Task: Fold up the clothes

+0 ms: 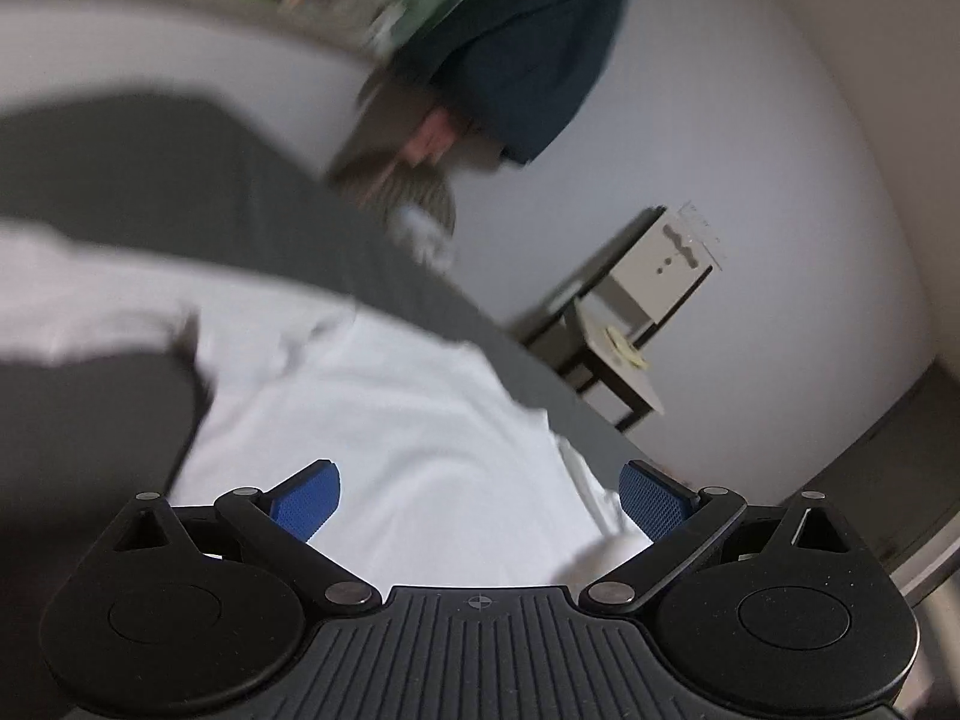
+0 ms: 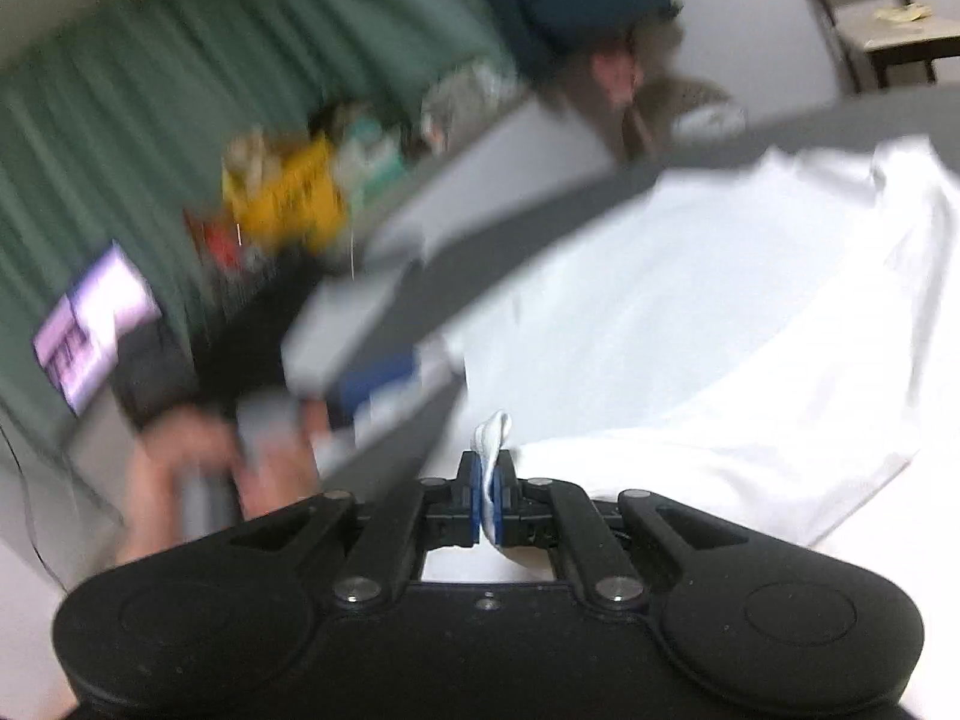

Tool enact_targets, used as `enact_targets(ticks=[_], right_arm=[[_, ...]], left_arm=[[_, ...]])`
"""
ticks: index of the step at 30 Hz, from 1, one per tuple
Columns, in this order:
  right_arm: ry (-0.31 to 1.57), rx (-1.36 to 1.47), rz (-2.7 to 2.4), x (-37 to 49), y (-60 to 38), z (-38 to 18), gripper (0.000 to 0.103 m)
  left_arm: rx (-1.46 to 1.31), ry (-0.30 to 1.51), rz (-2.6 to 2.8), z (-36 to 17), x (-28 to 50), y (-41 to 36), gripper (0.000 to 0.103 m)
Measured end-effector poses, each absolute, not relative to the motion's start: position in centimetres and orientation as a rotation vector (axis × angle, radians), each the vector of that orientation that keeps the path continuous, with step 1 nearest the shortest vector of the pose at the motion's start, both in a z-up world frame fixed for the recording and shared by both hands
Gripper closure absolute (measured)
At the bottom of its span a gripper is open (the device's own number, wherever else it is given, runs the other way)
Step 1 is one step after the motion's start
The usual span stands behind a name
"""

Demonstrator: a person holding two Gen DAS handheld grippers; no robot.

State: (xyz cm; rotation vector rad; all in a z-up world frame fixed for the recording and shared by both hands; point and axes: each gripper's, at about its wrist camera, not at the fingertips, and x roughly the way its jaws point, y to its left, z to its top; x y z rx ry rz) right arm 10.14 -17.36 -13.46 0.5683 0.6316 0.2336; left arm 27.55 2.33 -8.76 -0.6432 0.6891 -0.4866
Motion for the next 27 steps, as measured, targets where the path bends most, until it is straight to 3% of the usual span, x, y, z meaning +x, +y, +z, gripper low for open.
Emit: enact_targets(ticks=[9, 14, 16, 17, 18, 20, 27], right_arm=[[0.645, 0.387, 0.377, 8.3, -11.7, -12.5, 0.098], [0.790, 0.367, 0.440, 10.1, -11.1, -15.0, 0.098], [0.805, 0.354, 0.412, 10.0, -10.9, -15.8, 0.093], [0.805, 0.354, 0.396, 9.8, -11.1, -16.1, 0.077], [0.775, 0.377, 0.371, 8.8, -12.0, -15.9, 0.053], [0.666, 0.431, 0.289, 8.2, -14.7, -15.0, 0.033], [0.514, 0.710, -0.196, 9.1, -30.7, -16.6, 0.034]], left_arm=[[-0.586, 0.740, -0.600, -10.4, 29.9, 0.8, 0.003], [-0.567, 0.822, -0.680, -11.1, 30.9, 0.1, 0.003], [-0.545, 0.838, -0.684, -11.3, 30.9, -0.2, 0.003], [-0.536, 0.845, -0.687, -11.4, 30.9, -0.3, 0.003], [-0.532, 0.844, -0.692, -11.5, 30.8, -0.4, 0.003], [-0.541, 0.842, -0.713, -11.7, 30.6, -0.7, 0.003], [-0.586, 0.860, -0.763, -13.9, 29.5, -3.8, 0.003]])
